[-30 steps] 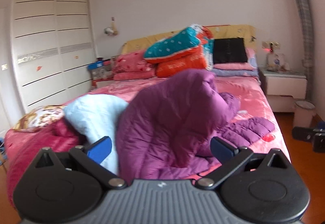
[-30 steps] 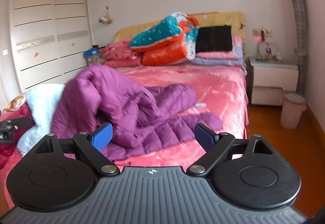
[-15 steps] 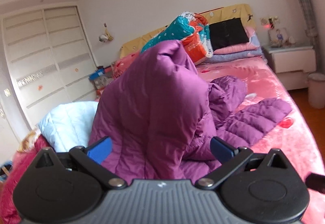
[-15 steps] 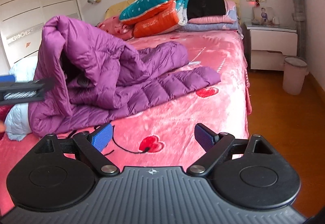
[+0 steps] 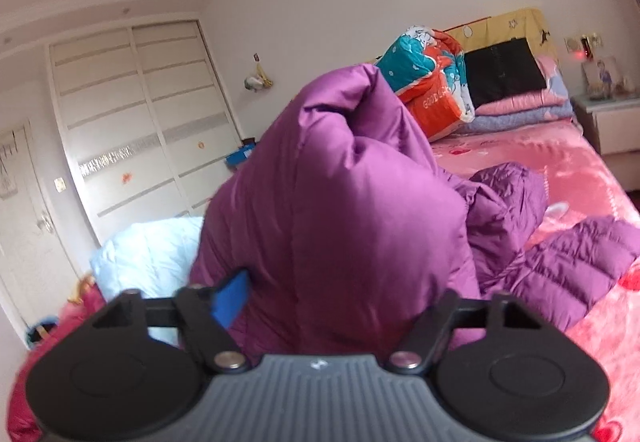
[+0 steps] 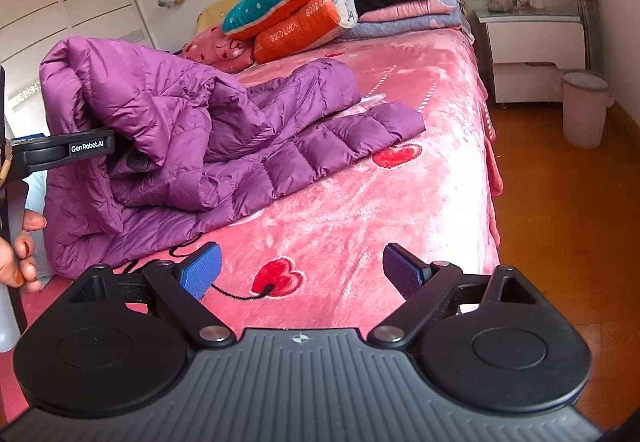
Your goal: Fold large clothes
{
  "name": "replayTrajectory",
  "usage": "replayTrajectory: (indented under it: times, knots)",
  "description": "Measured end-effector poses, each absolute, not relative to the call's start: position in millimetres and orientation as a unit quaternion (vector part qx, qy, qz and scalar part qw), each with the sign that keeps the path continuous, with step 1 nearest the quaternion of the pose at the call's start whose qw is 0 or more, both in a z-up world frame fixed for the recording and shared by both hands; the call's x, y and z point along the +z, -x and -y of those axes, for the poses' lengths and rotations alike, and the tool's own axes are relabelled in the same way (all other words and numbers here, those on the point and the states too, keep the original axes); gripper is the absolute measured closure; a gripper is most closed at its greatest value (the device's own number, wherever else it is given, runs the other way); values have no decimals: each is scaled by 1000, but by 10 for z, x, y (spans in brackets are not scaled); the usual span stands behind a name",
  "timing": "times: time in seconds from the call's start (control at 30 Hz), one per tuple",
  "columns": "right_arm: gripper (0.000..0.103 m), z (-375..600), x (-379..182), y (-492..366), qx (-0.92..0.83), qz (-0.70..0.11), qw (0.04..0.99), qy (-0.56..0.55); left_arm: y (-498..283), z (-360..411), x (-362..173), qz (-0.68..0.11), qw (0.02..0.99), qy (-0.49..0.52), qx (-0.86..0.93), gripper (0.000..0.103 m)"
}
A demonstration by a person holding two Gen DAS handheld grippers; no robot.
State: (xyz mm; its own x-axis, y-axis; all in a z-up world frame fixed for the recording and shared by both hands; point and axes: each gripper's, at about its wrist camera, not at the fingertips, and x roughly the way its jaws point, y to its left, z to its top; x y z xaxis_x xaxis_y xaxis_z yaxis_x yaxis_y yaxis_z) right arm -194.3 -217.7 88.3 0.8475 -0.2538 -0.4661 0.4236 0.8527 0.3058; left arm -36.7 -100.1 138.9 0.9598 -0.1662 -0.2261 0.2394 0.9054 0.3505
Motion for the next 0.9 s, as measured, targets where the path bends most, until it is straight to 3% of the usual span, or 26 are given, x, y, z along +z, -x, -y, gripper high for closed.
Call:
replayTrajectory:
  times: [0.07, 0.17, 0.33, 0.6, 0.9]
  knots:
    - [0, 2203, 863, 1945, -179, -211, 939, -205, 351, 1004, 1397, -99, 973, -181, -106, 66]
    - [0, 2243, 845, 1956, -176, -212, 938, -211, 356, 952, 1449, -108, 975, -162, -111, 87]
    - [0, 2283, 831, 1994, -165, -212, 938, -221, 436, 742, 1661, -111, 979, -112, -130, 95]
    - [0, 2183, 866, 1988, -124, -198, 952, -199, 847, 214, 2081, -93, 981, -46, -161, 98]
    - [0, 1561, 1035, 1911, -71, -177, 979, -76, 1327, -191, 2228, -89, 973, -10, -212, 99]
